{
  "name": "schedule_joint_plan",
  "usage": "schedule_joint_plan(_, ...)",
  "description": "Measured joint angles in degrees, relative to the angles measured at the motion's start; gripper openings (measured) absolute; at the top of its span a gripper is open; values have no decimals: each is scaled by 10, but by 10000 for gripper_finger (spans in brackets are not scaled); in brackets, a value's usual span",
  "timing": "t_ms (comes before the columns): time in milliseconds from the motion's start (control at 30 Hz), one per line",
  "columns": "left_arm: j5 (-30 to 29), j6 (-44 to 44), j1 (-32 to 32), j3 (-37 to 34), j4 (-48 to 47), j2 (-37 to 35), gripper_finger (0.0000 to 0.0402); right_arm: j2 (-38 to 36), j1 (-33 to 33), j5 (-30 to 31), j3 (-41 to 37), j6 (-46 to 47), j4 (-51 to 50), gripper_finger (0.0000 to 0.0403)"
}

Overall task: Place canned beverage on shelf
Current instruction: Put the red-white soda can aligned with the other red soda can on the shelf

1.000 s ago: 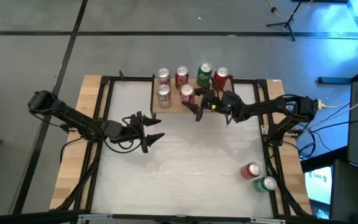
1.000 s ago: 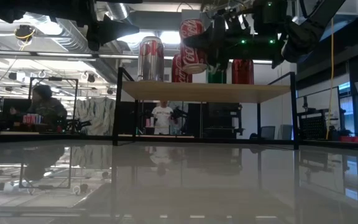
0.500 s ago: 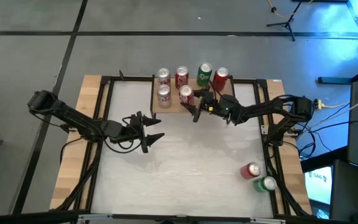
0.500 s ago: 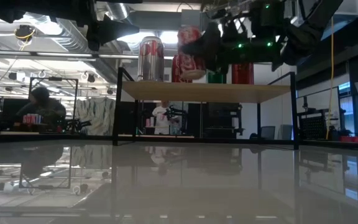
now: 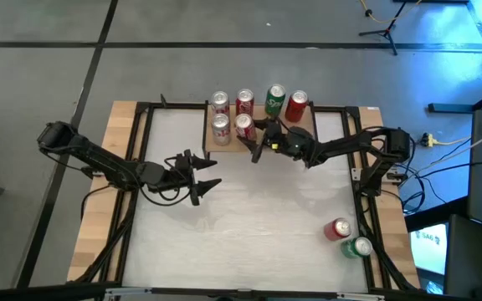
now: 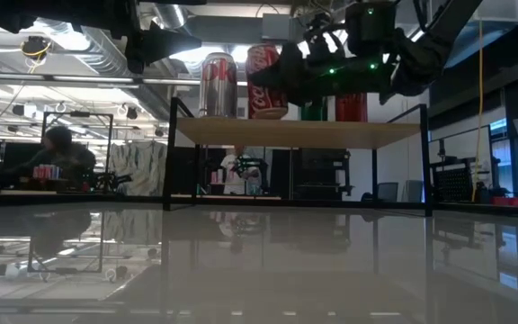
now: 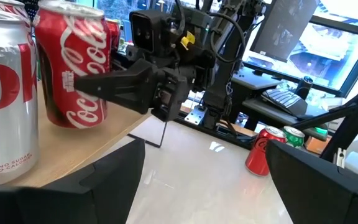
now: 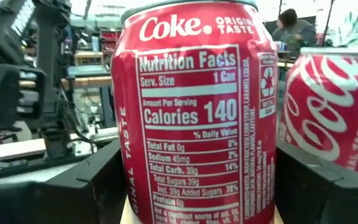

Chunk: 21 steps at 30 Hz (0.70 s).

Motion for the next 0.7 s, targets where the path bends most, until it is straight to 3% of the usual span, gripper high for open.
schedule_joint_plan(700,1,-5,0,0,0,0,325,21,0,0,1,1,5,302)
